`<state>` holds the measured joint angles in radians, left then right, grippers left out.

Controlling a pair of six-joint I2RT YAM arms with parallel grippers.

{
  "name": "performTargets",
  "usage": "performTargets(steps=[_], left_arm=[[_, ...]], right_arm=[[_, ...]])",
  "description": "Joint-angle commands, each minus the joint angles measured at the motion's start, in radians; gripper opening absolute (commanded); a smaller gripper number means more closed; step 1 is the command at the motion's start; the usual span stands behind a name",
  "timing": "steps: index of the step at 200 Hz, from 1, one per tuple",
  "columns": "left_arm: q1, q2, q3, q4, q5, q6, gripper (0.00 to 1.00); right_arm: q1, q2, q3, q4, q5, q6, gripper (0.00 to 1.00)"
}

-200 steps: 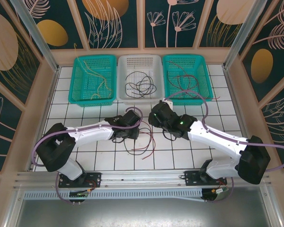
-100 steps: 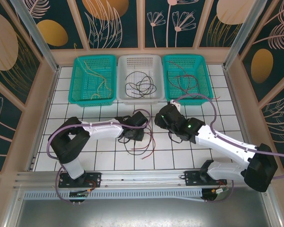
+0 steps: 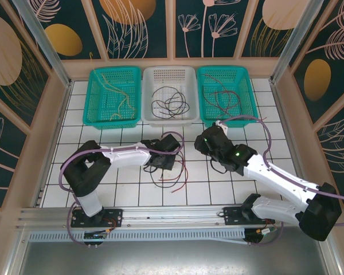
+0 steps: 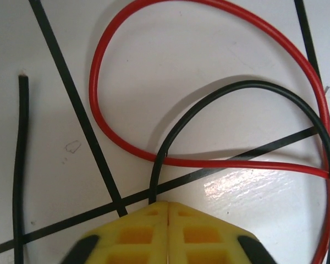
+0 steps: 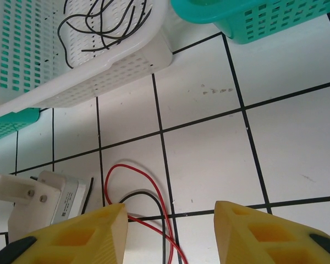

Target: Untangle the cables

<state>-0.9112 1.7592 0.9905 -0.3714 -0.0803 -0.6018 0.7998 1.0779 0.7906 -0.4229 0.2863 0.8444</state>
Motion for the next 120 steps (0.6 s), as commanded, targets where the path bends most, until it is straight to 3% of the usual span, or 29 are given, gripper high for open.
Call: performTargets(steps=[1, 58, 120], left_arm=[[-0.002, -0.003, -0.007, -0.023, -0.018, 0.019, 0.00], [-0.001, -0.185, -0.046, 0.017, -0.100, 0.007, 0.00], [0.034, -0.355, -0.049, 0.002, -0.161, -0.044, 0.00]], right_arm=[[-0.007, -0.021, -0.002, -0.008, -0.001, 0.007, 0.46], [-0.005, 0.008, -0.001, 0.073, -0.102, -0.036, 0.47], [0.022, 0.227, 0.029, 0.072, -0.174, -0.015, 0.42]])
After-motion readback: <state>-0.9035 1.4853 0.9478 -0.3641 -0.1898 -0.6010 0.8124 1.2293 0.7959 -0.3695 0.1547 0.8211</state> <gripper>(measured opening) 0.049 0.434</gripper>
